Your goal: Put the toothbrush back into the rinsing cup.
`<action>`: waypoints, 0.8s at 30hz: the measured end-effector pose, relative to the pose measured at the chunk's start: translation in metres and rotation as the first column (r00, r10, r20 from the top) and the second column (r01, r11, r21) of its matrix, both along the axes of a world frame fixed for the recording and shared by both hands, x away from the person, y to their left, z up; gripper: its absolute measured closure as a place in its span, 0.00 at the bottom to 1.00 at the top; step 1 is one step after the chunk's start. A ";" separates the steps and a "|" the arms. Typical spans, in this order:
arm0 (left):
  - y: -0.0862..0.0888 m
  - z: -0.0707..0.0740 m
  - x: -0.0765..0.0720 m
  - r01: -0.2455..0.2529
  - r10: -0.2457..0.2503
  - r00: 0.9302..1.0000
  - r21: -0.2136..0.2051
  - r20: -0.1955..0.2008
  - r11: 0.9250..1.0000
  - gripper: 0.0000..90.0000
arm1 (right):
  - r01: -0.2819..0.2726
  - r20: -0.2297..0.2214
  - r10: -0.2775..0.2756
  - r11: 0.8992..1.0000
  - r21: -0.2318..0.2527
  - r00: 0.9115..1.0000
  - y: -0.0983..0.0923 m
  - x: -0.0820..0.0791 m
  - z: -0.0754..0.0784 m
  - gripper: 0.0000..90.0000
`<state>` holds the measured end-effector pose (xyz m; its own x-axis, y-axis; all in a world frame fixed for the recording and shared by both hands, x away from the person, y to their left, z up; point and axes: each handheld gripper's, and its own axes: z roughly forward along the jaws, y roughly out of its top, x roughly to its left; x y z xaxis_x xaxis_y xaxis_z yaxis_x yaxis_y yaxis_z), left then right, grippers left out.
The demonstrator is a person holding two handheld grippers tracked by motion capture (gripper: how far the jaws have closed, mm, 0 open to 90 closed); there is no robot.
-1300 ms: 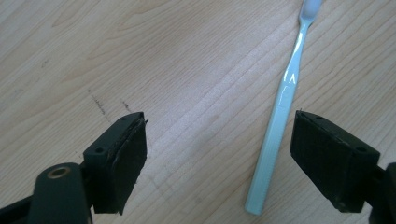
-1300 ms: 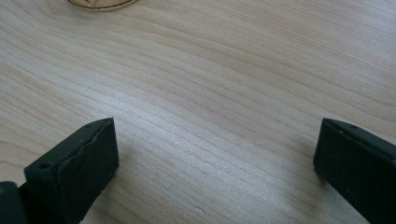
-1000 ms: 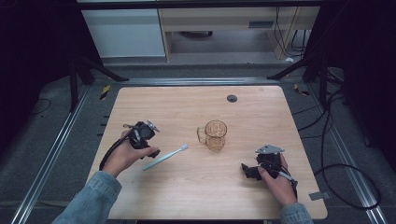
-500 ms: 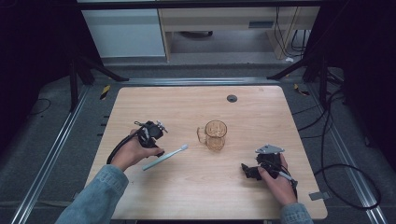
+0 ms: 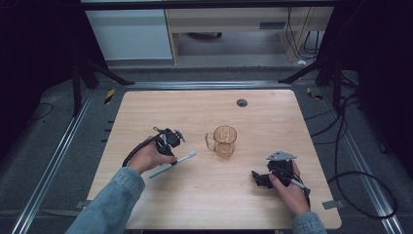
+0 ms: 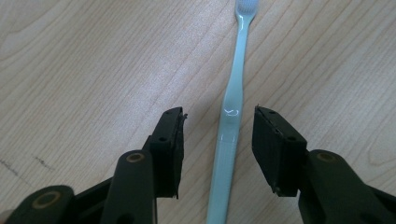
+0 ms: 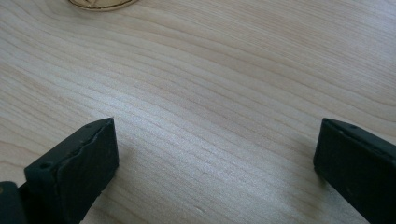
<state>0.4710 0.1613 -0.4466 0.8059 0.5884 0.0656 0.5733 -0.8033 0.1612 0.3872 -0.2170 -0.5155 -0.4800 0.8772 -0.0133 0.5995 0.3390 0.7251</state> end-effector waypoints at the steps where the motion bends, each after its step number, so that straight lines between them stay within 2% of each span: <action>1: -0.001 -0.001 0.001 0.001 -0.001 1.000 -0.003 -0.008 1.000 0.61 | 0.000 0.000 0.000 1.000 0.000 1.000 0.000 0.000 0.000 0.00; 3: -0.003 -0.003 0.003 0.003 -0.003 1.000 -0.007 -0.023 1.000 0.63 | -0.001 0.000 0.001 1.000 0.000 1.000 0.000 0.000 0.000 0.00; 8: -0.011 -0.006 0.007 0.003 -0.003 0.999 0.003 -0.033 1.000 0.65 | 0.000 0.000 0.000 1.000 0.000 1.000 0.000 0.000 0.000 0.00; 13: -0.019 -0.010 0.009 0.024 -0.023 0.999 0.022 -0.041 0.999 0.68 | -0.001 0.000 0.001 1.000 0.000 1.000 0.000 0.000 0.000 0.00; 24: -0.018 -0.016 0.014 0.025 -0.023 0.998 0.037 -0.057 0.999 0.72 | 0.000 0.000 0.000 1.000 0.000 1.000 0.000 0.000 0.000 0.00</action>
